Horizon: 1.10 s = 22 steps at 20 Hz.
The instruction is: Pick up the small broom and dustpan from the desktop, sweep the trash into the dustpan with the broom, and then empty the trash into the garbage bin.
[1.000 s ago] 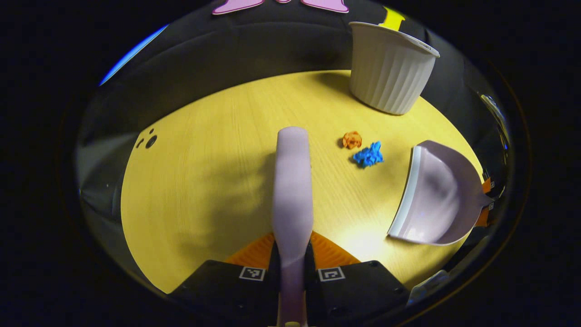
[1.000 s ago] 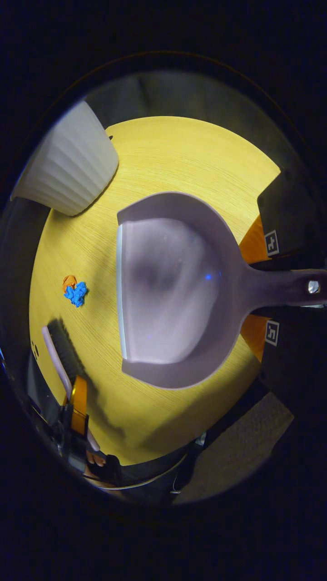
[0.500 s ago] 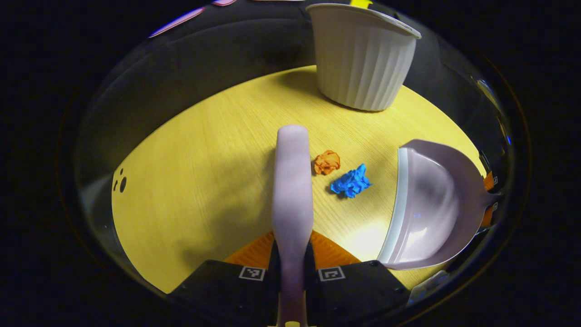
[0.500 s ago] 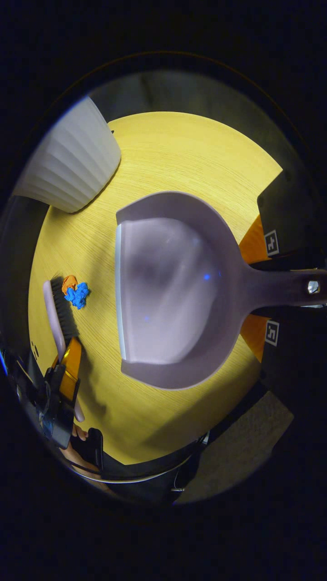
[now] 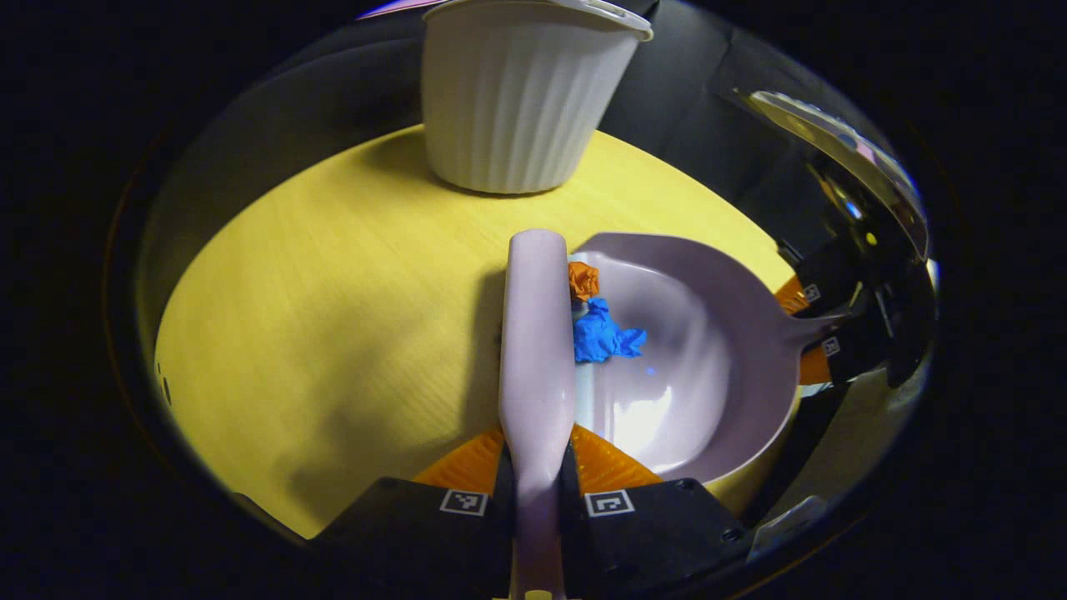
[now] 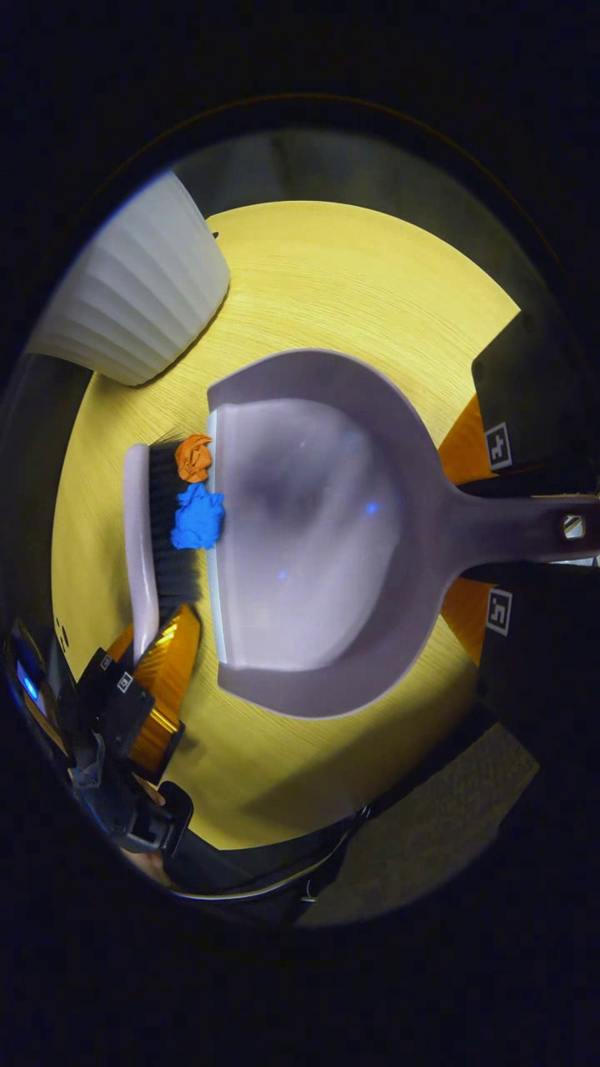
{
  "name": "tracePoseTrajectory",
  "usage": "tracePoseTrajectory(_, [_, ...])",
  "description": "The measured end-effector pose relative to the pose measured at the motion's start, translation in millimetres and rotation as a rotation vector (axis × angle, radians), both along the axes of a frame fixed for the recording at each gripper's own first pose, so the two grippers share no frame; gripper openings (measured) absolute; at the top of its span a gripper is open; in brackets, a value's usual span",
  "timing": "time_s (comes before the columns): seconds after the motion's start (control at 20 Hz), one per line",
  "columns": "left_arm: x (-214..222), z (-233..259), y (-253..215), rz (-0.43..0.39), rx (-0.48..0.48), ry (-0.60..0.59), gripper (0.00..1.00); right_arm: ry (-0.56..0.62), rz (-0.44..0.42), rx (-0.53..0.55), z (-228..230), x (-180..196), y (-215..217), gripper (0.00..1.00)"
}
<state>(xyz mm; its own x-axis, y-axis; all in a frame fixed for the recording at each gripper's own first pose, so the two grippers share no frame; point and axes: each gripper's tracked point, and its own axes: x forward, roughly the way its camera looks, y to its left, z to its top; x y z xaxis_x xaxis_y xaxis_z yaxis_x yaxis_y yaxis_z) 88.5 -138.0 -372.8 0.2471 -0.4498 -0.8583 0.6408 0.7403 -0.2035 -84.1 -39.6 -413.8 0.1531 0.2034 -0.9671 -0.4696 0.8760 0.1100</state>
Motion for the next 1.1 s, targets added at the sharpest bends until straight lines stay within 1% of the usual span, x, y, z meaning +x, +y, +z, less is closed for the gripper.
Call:
tracePoseTrajectory(0.05, [-4, 0, -8, -0.013, -0.028, 0.021, 0.28, -0.005, 0.002, 0.001, 1, 0, 0, 0.33])
tracePoseTrajectory(0.1, [-9, 3, -14, -0.019, -0.055, 0.039, 0.28, -0.012, 0.003, 0.003, 0, 0, 0, 0.36])
tracePoseTrajectory(0.15, [-13, 4, -20, -0.016, -0.079, 0.057, 0.28, -0.022, -0.001, 0.007, 0, 2, 0, 0.36])
tracePoseTrajectory(0.25, [-23, 9, -26, 0.02, -0.136, 0.111, 0.28, -0.045, -0.025, 0.018, -2, 2, 2, 0.36])
tracePoseTrajectory(0.3, [-27, 13, -27, 0.045, -0.158, 0.128, 0.28, -0.058, -0.037, 0.013, -3, 3, 2, 0.33])
tracePoseTrajectory(0.35, [-28, 19, -24, 0.07, -0.172, 0.129, 0.28, -0.074, -0.052, 0.01, -3, 4, 2, 0.36])
tracePoseTrajectory(0.4, [-31, 25, -21, 0.093, -0.188, 0.121, 0.27, -0.091, -0.069, 0.016, -3, 5, 3, 0.36])
tracePoseTrajectory(0.45, [-33, 31, -16, 0.115, -0.201, 0.099, 0.28, -0.106, -0.086, 0.022, -6, 5, 0, 0.33])
tracePoseTrajectory(0.5, [-33, 39, -11, 0.141, -0.212, 0.067, 0.28, -0.119, -0.104, 0.019, -6, 4, 0, 0.33])
tracePoseTrajectory(0.55, [-33, 47, -3, 0.17, -0.222, 0.035, 0.28, -0.125, -0.122, 0.011, -5, 5, -1, 0.36])
tracePoseTrajectory(0.6, [-35, 53, 5, 0.201, -0.225, 0.005, 0.28, -0.12, -0.147, 0.006, -2, 3, -4, 0.36])
tracePoseTrajectory(0.7, [-41, 60, 19, 0.263, -0.209, -0.059, 0.28, -0.101, -0.214, 0.006, 10, 5, -8, 0.36])
tracePoseTrajectory(0.85, [-41, 65, 49, 0.32, -0.134, -0.131, 0.28, -0.112, -0.311, 0.007, 42, 21, -11, 0.39])
tracePoseTrajectory(0.9, [-40, 64, 58, 0.333, -0.112, -0.14, 0.28, -0.12, -0.332, -0.005, 54, 28, -13, 0.4])
tracePoseTrajectory(0.95, [-45, 61, 68, 0.344, -0.096, -0.144, 0.28, -0.13, -0.349, -0.019, 63, 31, -17, 0.36])
tracePoseTrajectory(1.1, [-61, 48, 90, 0.378, -0.063, -0.137, 0.28, -0.168, -0.402, -0.04, 112, 51, -34, 0.36])
